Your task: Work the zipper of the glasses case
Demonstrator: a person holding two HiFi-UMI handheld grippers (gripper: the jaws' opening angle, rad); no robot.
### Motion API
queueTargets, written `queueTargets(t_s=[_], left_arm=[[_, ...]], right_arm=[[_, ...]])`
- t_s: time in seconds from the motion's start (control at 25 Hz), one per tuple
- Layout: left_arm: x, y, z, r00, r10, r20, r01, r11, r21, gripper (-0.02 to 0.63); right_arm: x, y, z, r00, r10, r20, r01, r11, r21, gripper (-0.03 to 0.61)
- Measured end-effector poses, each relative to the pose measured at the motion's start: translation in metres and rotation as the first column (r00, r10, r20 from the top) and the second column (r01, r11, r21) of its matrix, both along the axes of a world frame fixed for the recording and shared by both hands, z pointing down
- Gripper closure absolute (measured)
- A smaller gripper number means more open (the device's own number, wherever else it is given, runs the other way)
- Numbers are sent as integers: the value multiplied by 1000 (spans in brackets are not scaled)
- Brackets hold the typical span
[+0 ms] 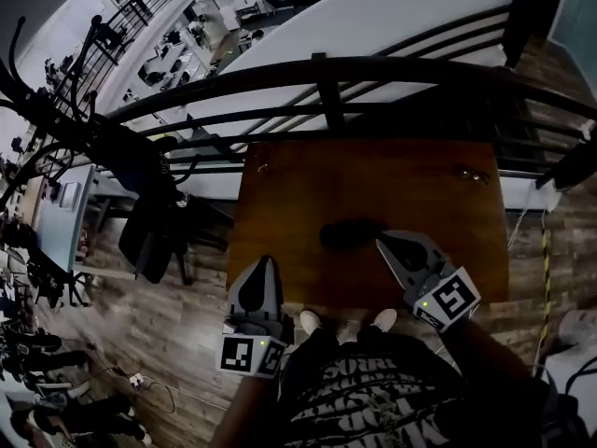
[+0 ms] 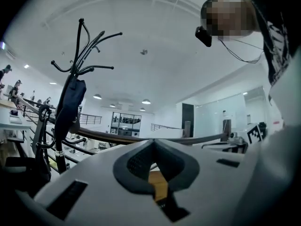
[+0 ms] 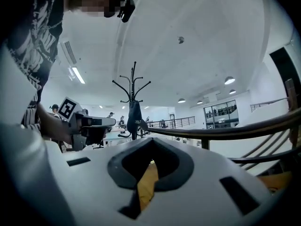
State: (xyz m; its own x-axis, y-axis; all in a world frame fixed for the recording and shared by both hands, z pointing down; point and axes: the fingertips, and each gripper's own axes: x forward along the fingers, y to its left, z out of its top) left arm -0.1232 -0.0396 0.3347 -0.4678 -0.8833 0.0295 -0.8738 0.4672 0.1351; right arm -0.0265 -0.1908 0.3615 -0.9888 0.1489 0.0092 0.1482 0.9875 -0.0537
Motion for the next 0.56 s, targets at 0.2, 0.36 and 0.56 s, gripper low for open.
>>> queueTargets(t_s=[0.2, 0.36, 0.56], left_arm=[[5, -9, 4, 997, 81, -8, -81, 996, 32, 607], [10, -12, -3, 989, 146, -8, -145, 987, 61, 607], [2, 10, -7, 980, 199, 4, -198, 976, 92, 607]], right_arm=[[-3, 7, 2, 999, 23, -25, -22, 999, 47, 580], [0, 17, -7, 998, 57, -34, -56, 998, 41, 580], [-3, 43, -3, 992, 107, -67, -109, 994, -22, 580]])
